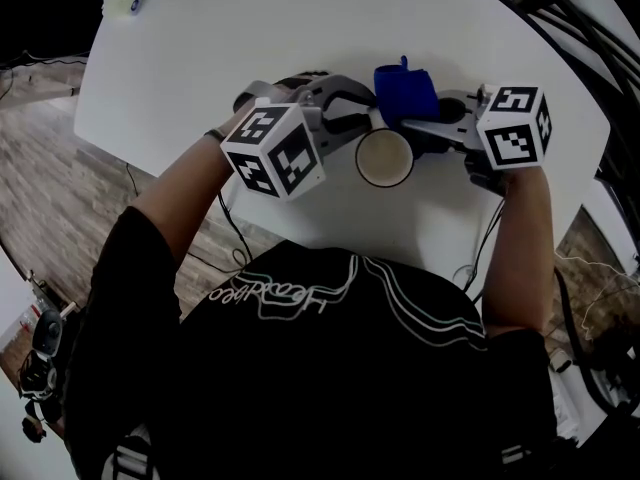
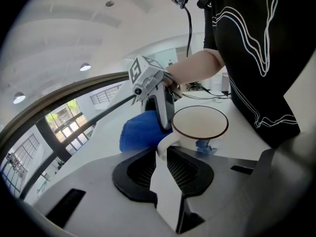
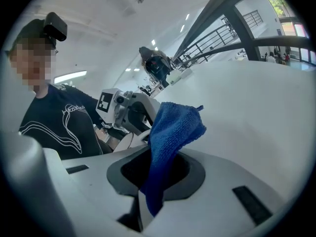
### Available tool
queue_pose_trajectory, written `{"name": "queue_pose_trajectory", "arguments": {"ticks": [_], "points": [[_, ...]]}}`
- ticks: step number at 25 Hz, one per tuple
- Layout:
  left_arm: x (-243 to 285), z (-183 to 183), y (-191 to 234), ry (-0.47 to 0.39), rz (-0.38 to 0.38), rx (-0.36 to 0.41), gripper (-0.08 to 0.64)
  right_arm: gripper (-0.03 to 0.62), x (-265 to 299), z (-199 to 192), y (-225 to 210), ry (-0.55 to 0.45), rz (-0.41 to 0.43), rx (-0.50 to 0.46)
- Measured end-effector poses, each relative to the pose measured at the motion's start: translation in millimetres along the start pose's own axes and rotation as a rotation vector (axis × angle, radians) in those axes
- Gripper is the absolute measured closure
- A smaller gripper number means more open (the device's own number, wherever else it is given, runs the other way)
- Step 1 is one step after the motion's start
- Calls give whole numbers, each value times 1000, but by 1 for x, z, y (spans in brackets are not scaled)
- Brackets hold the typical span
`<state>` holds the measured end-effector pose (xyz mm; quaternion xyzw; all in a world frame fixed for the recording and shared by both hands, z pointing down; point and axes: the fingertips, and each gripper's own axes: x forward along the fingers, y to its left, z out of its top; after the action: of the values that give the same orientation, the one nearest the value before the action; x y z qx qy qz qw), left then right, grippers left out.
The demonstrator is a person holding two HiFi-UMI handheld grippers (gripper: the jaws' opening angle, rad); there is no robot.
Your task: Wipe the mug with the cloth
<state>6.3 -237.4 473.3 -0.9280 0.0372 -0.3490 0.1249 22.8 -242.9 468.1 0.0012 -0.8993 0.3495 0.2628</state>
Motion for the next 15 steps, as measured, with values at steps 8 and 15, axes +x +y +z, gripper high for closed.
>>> {"name": "queue_pose_trajectory", "arguments": {"ticks": [8,15], "points": [[-3,-7,7,-7,14,-8,486,541,12,0,-14,-5,-57,56],[-17,-26,8,-37,37,-127,455,541,-5,6,-8,-153,-219,61]]}}
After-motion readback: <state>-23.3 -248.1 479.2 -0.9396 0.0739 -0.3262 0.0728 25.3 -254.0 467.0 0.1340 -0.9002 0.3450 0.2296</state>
